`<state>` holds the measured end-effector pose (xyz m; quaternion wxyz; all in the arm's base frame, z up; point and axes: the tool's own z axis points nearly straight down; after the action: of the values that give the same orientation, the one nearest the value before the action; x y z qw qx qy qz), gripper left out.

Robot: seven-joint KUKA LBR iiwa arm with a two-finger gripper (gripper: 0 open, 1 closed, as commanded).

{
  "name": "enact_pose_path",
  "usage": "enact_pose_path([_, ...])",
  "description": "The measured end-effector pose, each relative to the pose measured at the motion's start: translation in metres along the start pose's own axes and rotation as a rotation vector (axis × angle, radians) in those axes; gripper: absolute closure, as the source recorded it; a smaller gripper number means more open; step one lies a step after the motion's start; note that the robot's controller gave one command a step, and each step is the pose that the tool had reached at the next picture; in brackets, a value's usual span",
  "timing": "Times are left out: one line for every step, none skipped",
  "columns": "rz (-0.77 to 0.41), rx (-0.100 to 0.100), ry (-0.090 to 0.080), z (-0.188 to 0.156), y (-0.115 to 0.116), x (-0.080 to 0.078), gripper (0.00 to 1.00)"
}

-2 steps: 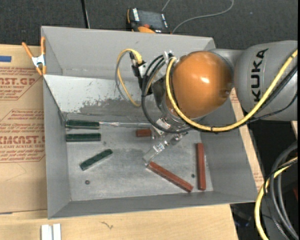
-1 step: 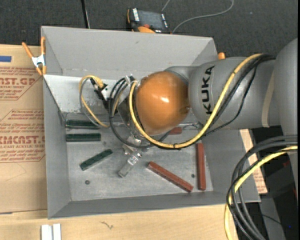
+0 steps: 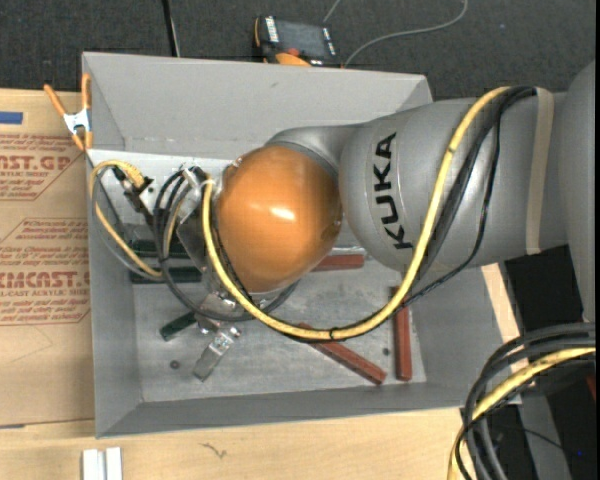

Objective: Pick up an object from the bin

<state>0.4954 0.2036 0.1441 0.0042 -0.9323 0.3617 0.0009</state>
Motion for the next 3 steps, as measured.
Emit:
enact_pose_path([-0.060,-0.008,-0.002,0.079,-0.058,0.035,0.00])
enact_pose_path([-0.060,-0.005,0.001,0.074,-0.059,0.035,1.00])
enact_pose_path([-0.065,-0.003,0.008,-0.012,-0.013,0.074,1.00])
